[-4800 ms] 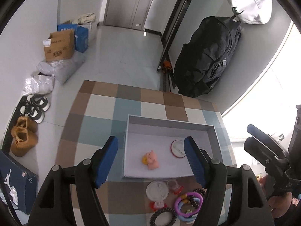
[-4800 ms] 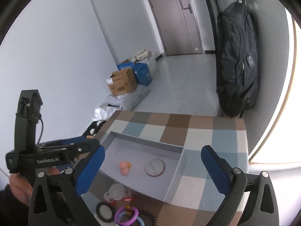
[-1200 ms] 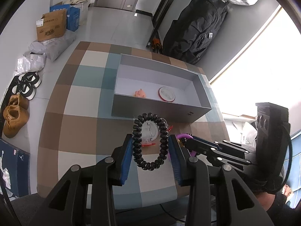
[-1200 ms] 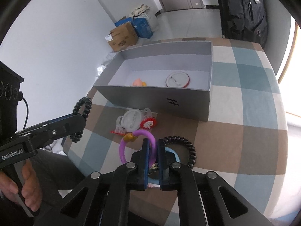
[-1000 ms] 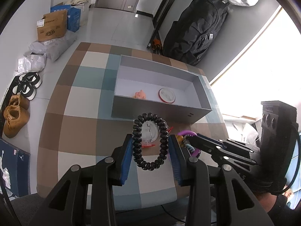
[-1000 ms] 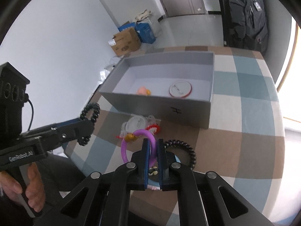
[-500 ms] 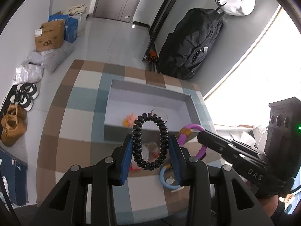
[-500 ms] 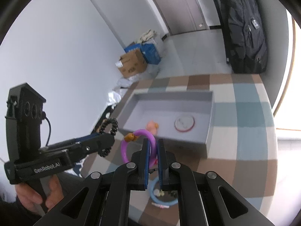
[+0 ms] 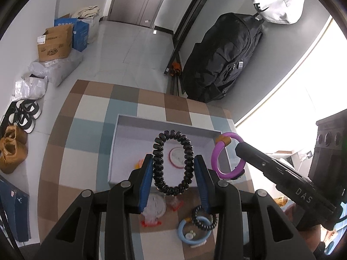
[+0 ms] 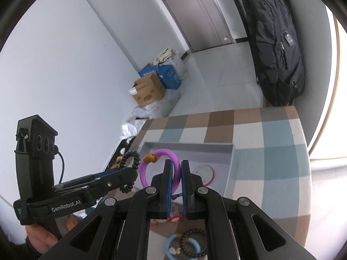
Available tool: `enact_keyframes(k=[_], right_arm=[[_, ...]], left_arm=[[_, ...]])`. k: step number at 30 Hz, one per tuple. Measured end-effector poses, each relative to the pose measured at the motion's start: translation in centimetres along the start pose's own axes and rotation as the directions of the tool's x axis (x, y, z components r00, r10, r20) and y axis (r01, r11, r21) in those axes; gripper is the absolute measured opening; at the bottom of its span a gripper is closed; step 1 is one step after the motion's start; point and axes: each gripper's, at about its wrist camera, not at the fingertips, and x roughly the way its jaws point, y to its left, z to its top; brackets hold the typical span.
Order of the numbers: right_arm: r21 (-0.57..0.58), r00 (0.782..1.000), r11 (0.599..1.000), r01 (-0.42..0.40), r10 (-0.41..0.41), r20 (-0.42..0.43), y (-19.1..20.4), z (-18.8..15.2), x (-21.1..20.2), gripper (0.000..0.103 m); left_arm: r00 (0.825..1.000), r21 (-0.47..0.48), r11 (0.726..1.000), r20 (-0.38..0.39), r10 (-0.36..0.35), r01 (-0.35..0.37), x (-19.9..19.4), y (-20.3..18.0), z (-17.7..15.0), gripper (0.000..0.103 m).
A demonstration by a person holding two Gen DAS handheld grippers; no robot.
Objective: Organize jewelry
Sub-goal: 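Lower the bracelet and purple ring into the gray box and open both tools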
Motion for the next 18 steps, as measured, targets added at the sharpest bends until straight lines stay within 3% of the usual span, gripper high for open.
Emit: enact_keyframes(k=[18], right_arm=[[0.050, 0.999, 0.998, 0.033, -0.033, -0.009, -2.0, 1.4, 2.1, 0.007]], left_arm=[[0.999, 0.000, 0.999, -0.039, 0.032, -0.032, 2.7, -0.5, 1.2, 0.032]])
